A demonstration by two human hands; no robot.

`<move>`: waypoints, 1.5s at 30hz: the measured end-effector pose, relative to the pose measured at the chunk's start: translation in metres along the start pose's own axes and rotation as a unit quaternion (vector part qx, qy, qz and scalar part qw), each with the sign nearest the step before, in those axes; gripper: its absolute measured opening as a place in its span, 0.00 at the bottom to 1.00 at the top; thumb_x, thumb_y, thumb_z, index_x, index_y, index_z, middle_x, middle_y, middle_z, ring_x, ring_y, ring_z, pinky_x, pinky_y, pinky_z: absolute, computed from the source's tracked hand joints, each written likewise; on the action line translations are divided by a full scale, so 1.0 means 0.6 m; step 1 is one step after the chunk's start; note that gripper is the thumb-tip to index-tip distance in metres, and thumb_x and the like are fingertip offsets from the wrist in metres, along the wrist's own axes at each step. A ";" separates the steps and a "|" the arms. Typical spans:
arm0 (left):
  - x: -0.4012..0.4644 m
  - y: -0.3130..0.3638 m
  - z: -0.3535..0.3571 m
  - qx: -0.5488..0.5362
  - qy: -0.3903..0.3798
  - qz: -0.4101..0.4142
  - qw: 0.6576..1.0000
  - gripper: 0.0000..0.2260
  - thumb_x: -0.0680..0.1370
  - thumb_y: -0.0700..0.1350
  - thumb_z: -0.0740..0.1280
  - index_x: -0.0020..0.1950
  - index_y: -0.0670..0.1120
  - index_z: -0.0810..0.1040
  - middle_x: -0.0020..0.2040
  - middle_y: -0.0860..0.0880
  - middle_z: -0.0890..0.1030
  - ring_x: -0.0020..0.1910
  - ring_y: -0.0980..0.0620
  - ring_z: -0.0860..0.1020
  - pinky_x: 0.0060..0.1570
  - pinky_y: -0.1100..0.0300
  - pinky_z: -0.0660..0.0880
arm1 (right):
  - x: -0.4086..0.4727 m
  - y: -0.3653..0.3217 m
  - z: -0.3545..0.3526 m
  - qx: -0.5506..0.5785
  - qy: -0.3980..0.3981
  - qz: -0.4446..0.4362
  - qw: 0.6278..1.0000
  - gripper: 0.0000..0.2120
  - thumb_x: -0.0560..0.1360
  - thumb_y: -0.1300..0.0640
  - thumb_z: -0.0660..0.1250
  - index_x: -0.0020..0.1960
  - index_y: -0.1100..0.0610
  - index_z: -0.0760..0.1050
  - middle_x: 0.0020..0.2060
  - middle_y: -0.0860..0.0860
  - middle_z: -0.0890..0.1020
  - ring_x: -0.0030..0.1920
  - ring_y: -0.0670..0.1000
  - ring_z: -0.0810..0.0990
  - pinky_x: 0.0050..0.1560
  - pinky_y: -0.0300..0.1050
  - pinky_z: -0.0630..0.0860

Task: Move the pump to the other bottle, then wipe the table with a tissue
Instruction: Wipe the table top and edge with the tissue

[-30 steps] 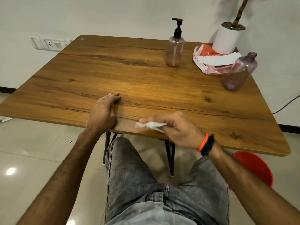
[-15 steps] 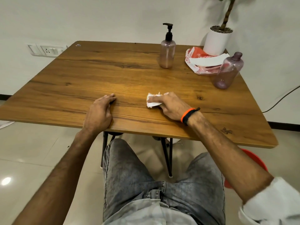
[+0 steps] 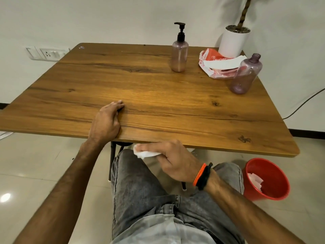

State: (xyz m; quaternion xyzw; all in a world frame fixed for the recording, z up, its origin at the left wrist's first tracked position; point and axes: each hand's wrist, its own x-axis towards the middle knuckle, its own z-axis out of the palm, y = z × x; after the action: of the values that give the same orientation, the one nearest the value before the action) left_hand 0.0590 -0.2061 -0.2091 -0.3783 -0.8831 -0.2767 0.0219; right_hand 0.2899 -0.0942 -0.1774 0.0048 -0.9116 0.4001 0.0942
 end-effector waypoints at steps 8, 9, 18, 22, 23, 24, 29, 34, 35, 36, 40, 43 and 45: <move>0.002 0.022 -0.011 -0.015 0.000 -0.018 1.000 0.17 0.81 0.39 0.58 0.69 0.45 0.74 0.72 0.49 0.72 0.72 0.48 0.67 0.74 0.53 0.59 | 0.074 0.029 -0.049 0.432 0.171 0.205 0.862 0.12 0.81 0.61 0.59 0.60 0.65 0.76 0.56 0.66 0.81 0.48 0.58 0.82 0.43 0.49 0.81; 0.001 0.028 -0.012 -0.022 -0.002 -0.022 1.000 0.16 0.81 0.39 0.59 0.68 0.45 0.74 0.72 0.48 0.72 0.72 0.48 0.67 0.73 0.54 0.59 | 0.080 0.036 -0.052 0.446 0.178 0.230 0.846 0.11 0.81 0.61 0.60 0.59 0.65 0.76 0.56 0.66 0.81 0.49 0.58 0.82 0.44 0.49 0.82; -0.031 0.138 0.000 -0.330 -0.024 -0.088 0.940 0.15 0.79 0.50 0.66 0.64 0.47 0.77 0.56 0.53 0.82 0.55 0.59 0.79 0.55 0.64 0.76 | 0.103 0.061 -0.067 0.520 0.215 0.282 0.777 0.11 0.78 0.65 0.64 0.60 0.66 0.75 0.56 0.65 0.81 0.56 0.63 0.81 0.54 0.62 0.79; -0.026 0.166 0.010 -0.458 -0.055 -0.177 0.869 0.24 0.70 0.47 0.76 0.64 0.45 0.74 0.52 0.47 0.84 0.51 0.52 0.83 0.51 0.55 0.81 | 0.100 0.069 -0.076 0.489 0.254 0.276 0.787 0.09 0.76 0.63 0.67 0.55 0.63 0.79 0.51 0.61 0.84 0.54 0.61 0.83 0.57 0.61 0.78; -0.024 0.168 0.013 -0.476 -0.061 -0.188 0.857 0.26 0.68 0.46 0.77 0.64 0.45 0.74 0.49 0.47 0.84 0.47 0.52 0.84 0.47 0.56 0.82 | 0.098 0.072 -0.078 0.474 0.262 0.275 0.794 0.08 0.75 0.63 0.68 0.53 0.61 0.80 0.49 0.59 0.85 0.53 0.59 0.83 0.56 0.58 0.79; -0.021 0.170 0.013 -0.493 -0.067 -0.193 0.846 0.26 0.68 0.44 0.78 0.63 0.45 0.73 0.47 0.47 0.85 0.42 0.51 0.85 0.42 0.57 0.82 | 0.096 0.075 -0.082 0.460 0.269 0.275 0.800 0.07 0.75 0.62 0.69 0.53 0.60 0.81 0.48 0.57 0.86 0.53 0.58 0.84 0.55 0.55 0.80; -0.007 0.179 0.020 -0.516 -0.072 -0.216 0.826 0.23 0.67 0.39 0.78 0.59 0.45 0.76 0.48 0.45 0.86 0.46 0.48 0.85 0.46 0.53 0.82 | 0.076 0.089 -0.102 0.384 0.250 0.274 0.845 0.09 0.74 0.62 0.71 0.53 0.57 0.81 0.48 0.52 0.86 0.50 0.53 0.85 0.52 0.50 0.81; 0.002 0.196 0.028 -0.506 -0.071 -0.209 0.834 0.17 0.67 0.37 0.78 0.53 0.45 0.79 0.46 0.46 0.84 0.47 0.49 0.83 0.49 0.54 0.80 | 0.053 0.097 -0.124 0.394 0.255 0.272 0.840 0.15 0.72 0.67 0.72 0.57 0.58 0.78 0.46 0.53 0.85 0.42 0.47 0.85 0.30 0.39 0.80; 0.002 0.199 0.029 -0.507 -0.070 -0.204 0.835 0.16 0.67 0.37 0.77 0.51 0.46 0.80 0.44 0.48 0.83 0.45 0.50 0.83 0.46 0.57 0.80 | 0.050 0.098 -0.126 0.398 0.260 0.270 0.838 0.14 0.72 0.67 0.72 0.55 0.58 0.78 0.45 0.52 0.85 0.40 0.46 0.85 0.29 0.38 0.79; 0.004 0.205 0.031 -0.508 -0.072 -0.199 0.835 0.14 0.67 0.37 0.77 0.50 0.46 0.80 0.42 0.49 0.83 0.43 0.52 0.82 0.43 0.60 0.80 | 0.045 0.102 -0.130 0.404 0.269 0.265 0.833 0.12 0.71 0.68 0.72 0.52 0.57 0.79 0.44 0.52 0.84 0.38 0.45 0.85 0.29 0.37 0.79; 0.013 0.233 0.044 -0.512 -0.090 -0.190 0.833 0.11 0.68 0.37 0.76 0.48 0.43 0.81 0.41 0.50 0.83 0.40 0.56 0.81 0.39 0.64 0.79 | 0.023 0.118 -0.152 0.435 0.291 0.250 0.815 0.08 0.72 0.71 0.69 0.49 0.62 0.81 0.47 0.55 0.81 0.41 0.48 0.83 0.33 0.37 0.81; 0.024 0.258 0.059 -0.518 -0.107 -0.197 0.825 0.09 0.69 0.36 0.75 0.47 0.42 0.81 0.45 0.46 0.84 0.42 0.52 0.81 0.47 0.55 0.80 | 0.003 0.132 -0.172 0.449 0.288 0.238 0.812 0.10 0.74 0.73 0.65 0.47 0.64 0.82 0.48 0.57 0.83 0.43 0.49 0.83 0.39 0.39 0.82; 0.033 0.275 0.072 -0.516 -0.111 -0.199 0.826 0.07 0.70 0.35 0.74 0.44 0.43 0.81 0.45 0.45 0.85 0.42 0.51 0.81 0.48 0.52 0.80 | -0.012 0.140 -0.186 0.461 0.288 0.231 0.807 0.12 0.74 0.76 0.61 0.47 0.66 0.82 0.48 0.58 0.83 0.43 0.50 0.83 0.43 0.40 0.83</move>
State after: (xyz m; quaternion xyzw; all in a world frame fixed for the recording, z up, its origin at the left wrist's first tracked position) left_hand 0.1647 -0.0788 -0.1630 -0.1790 -0.6640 -0.6465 -0.3303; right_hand 0.3084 0.0440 -0.1656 -0.2787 -0.5246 0.7666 0.2439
